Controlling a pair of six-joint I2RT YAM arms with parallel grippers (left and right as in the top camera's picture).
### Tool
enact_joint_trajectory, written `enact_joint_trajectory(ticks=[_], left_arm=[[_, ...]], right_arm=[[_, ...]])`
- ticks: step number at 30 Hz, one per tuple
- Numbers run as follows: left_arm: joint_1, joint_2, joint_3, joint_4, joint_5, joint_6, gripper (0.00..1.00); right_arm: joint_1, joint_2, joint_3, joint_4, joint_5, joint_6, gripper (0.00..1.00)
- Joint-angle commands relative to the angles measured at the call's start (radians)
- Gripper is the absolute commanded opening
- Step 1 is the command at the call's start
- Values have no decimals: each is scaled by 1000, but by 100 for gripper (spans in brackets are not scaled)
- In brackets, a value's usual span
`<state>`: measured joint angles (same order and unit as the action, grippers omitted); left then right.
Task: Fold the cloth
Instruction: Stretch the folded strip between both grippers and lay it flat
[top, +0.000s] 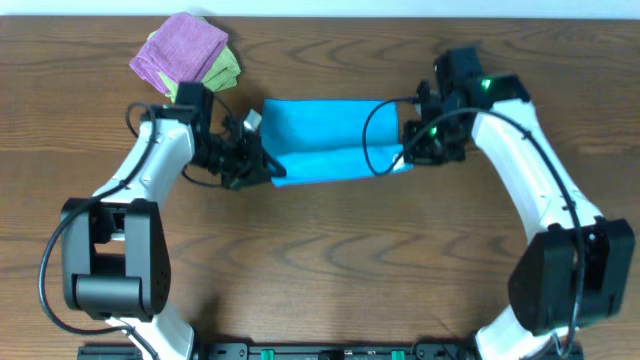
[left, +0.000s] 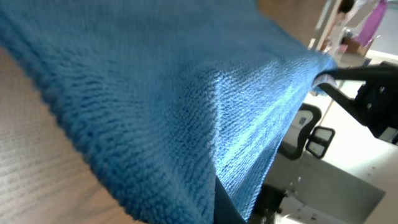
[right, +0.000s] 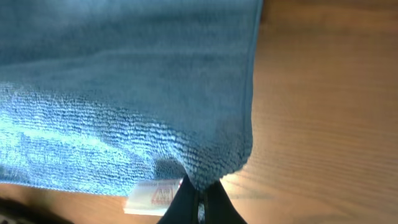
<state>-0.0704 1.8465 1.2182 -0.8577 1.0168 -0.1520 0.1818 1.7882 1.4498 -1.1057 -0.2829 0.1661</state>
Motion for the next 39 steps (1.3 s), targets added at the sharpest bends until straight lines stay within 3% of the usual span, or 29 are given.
enact_joint_trajectory(ticks=[1, 9, 14, 19, 24, 30, 39], left_arm=[[-5, 12, -113, 15, -32, 42, 6], [-9, 3, -323, 53, -20, 52, 6], [-9, -11, -335, 86, 5, 34, 6], [-8, -56, -332, 209, 4, -101, 6], [-8, -91, -332, 499, -21, -383, 6], [-9, -91, -332, 783, -146, -600, 6], [-18, -90, -328, 1025, -391, -693, 6]], right_arm=[[-4, -87, -129, 38, 39, -15, 2], [-4, -209, -443, 125, 39, 6, 1], [-4, -267, -492, 204, 40, 13, 2], [-4, -270, -492, 343, 40, 32, 2], [-4, -269, -491, 519, 51, 47, 2], [-4, -222, -491, 704, 95, 66, 1], [-4, -56, -467, 896, 100, 92, 2]])
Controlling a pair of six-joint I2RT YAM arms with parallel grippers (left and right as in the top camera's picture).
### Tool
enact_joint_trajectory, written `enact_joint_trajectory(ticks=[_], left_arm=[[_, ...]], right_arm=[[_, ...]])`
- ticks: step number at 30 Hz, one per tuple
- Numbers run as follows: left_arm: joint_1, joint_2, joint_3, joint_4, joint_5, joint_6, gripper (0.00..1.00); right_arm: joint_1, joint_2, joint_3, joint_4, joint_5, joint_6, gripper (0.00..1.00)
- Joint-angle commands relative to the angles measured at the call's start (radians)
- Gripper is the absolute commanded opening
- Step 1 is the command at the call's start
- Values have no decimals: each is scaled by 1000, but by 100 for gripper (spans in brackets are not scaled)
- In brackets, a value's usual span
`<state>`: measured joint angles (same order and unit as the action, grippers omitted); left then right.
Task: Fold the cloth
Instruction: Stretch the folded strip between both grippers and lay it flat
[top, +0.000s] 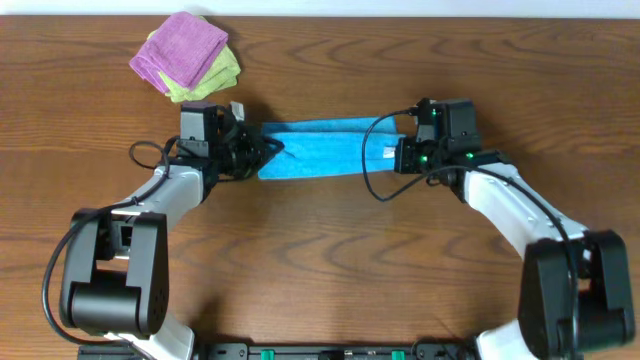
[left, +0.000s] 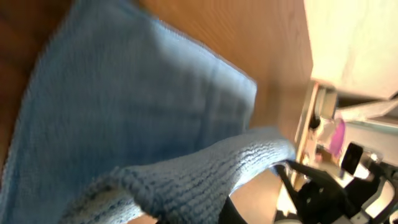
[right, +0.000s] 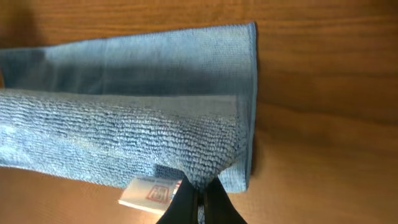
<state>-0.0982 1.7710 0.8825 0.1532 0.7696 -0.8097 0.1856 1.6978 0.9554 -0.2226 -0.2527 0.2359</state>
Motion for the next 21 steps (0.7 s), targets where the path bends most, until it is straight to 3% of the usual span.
enact_joint_trajectory(ticks=[1, 10, 21], left_arm=[[6, -12, 10, 19, -161, -36, 6], [-3, 101, 59, 95, -206, -36, 6], [-32, 273, 208, 108, -188, -35, 6]], right_arm=[[-8, 49, 39, 20, 70, 22, 1], [-8, 183, 188, 19, 96, 17, 1], [-8, 189, 193, -12, 189, -32, 2]])
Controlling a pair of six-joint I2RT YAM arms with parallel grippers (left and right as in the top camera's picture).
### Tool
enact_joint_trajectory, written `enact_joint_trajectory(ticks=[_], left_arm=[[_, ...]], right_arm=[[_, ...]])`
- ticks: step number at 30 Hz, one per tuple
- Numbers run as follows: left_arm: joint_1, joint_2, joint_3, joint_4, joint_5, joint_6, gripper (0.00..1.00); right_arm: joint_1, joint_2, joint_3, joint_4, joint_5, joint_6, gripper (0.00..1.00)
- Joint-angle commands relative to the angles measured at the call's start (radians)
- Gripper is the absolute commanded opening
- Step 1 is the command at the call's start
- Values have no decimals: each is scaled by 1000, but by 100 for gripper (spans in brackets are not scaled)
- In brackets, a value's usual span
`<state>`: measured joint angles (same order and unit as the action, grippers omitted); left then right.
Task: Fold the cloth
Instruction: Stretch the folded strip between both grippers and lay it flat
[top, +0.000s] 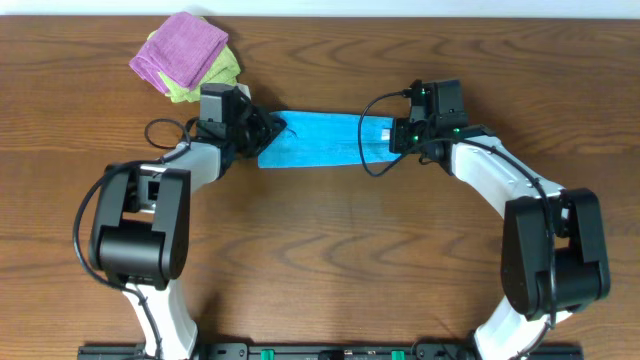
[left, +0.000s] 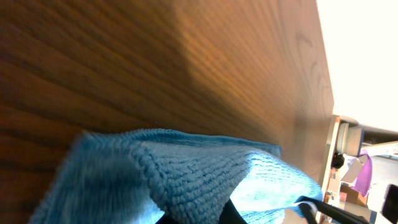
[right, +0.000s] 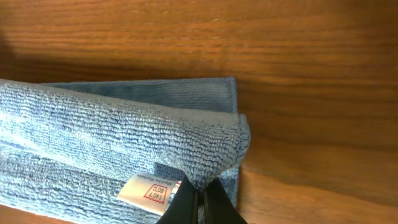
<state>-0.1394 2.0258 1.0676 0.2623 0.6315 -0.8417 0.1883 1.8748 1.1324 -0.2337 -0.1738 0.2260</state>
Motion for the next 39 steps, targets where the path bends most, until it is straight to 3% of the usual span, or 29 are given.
enact_joint_trajectory(ticks=[1, 7, 8, 10, 11, 13, 16, 18, 20, 23, 31, 39], left_arm=[[6, 18, 24, -3, -60, -3, 6], [6, 18, 24, -9, -68, 2, 6], [7, 18, 24, -16, -71, 10, 6], [8, 18, 24, -34, -74, 39, 6], [9, 18, 24, -41, -75, 54, 10], [9, 18, 24, -51, -74, 86, 25], [10, 18, 24, -53, -73, 102, 52], [11, 18, 24, -52, -72, 102, 58], [13, 18, 24, -51, -58, 103, 71], [29, 18, 28, -52, -21, 114, 79], [75, 14, 65, -51, 77, 119, 82], [81, -6, 110, -53, 152, 108, 75]], right_arm=[[-10, 15, 16, 8, 122, -22, 2], [-10, 56, 16, 40, 124, -25, 2], [-10, 63, 16, 41, 122, -25, 5], [-10, 74, 16, 42, 122, -25, 22], [-10, 74, 16, 42, 122, -25, 36], [-8, 74, 16, 42, 122, -25, 45], [-7, 74, 16, 35, 121, -25, 47], [-6, 74, 16, 30, 120, -23, 48], [-5, 72, 16, 24, 117, -21, 48], [-5, 65, 16, 13, 117, -21, 48], [-5, 55, 16, 6, 116, -21, 47], [-4, 55, 16, 5, 116, -21, 45]])
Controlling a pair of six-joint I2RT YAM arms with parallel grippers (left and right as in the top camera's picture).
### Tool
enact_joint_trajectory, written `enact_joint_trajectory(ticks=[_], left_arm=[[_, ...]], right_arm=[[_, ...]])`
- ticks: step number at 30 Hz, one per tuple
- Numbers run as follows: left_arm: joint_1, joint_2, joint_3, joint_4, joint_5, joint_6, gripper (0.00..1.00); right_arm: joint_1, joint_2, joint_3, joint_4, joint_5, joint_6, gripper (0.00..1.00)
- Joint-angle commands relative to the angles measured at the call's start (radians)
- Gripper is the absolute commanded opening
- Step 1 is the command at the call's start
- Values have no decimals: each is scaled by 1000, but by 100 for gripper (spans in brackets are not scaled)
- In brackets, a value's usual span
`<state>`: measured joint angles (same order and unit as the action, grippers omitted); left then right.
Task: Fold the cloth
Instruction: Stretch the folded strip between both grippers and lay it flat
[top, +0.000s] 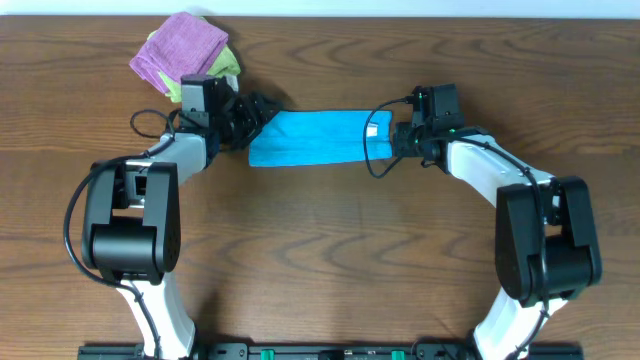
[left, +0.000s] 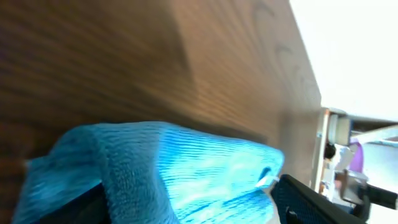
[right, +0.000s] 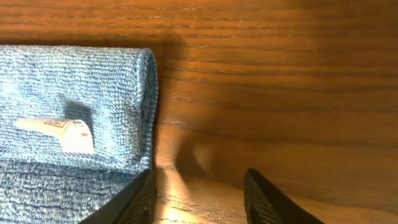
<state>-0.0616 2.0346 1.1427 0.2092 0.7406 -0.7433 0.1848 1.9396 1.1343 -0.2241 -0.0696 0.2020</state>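
Observation:
The blue cloth (top: 310, 138) lies on the wooden table as a folded strip, its white label (top: 372, 128) on top at the right end. My left gripper (top: 252, 116) is at the cloth's left end. In the left wrist view the left gripper (left: 186, 202) is open, with the cloth's thick folded edge (left: 205, 168) lying between its fingers. My right gripper (top: 400, 136) is just off the right end. In the right wrist view the right gripper (right: 199, 196) is open over bare wood, the cloth (right: 68, 93) and label (right: 59, 129) to its left.
A folded purple cloth (top: 185, 48) lies on a green one (top: 229, 68) at the back left, close behind my left arm. The table's far edge (top: 400, 17) runs along the top. Black cables loop over the blue cloth's right part.
Both grippers were shut on the cloth's upper layer at its two ends; now both are open and the cloth lies flat in its fold. The right gripper is now off the cloth's right edge.
At first both grippers were shut on the cloth's near edge, held raised over the rest. Then they held that edge farther back, doubling the cloth into a narrower strip. It reached the far edge, and now it is let go.

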Motion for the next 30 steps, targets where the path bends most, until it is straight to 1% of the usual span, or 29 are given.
enact_joint_trajectory(ticks=[1, 7, 12, 15, 18, 21, 22, 23, 24, 25, 26, 27, 29, 30], left_arm=[[3, -22, 39, -1, 43, 10, 75], [21, -82, 39, -59, 42, 17, 74], [54, -129, 39, -171, 42, 90, 74], [73, -147, 39, -213, 42, 113, 73], [95, -158, 39, -242, 42, 117, 74], [100, -160, 39, -239, 47, 114, 73], [100, -159, 39, -238, 46, 107, 68], [92, -159, 39, -236, 46, 95, 61], [83, -159, 39, -235, 46, 92, 53], [72, -159, 39, -235, 43, 92, 46], [53, -159, 39, -235, 31, 93, 37], [28, -159, 39, -238, -1, 93, 18], [-2, -159, 39, -243, -66, 93, 6], [-19, -158, 39, -247, -108, 95, 6]], right_arm=[[-1, -10, 14, -5, 10, 3, 45], [-1, -10, 14, -18, 9, 3, 43], [-1, -10, 14, -20, 10, 3, 42], [-1, -10, 14, -20, 9, 3, 42], [-1, -10, 14, -20, 9, 3, 42], [-1, -11, 14, -21, 8, 3, 42], [-1, -12, 14, -23, 5, 9, 43], [-1, -17, 14, -25, 1, 24, 47], [-3, -20, 14, -26, -3, 39, 54], [-5, -26, 14, -29, -12, 53, 65], [-10, -34, 14, -34, -23, 90, 71], [-18, -45, 14, -41, -47, 140, 73], [-35, -58, 14, -49, -98, 209, 75], [-44, -63, 14, -50, -135, 238, 76]])
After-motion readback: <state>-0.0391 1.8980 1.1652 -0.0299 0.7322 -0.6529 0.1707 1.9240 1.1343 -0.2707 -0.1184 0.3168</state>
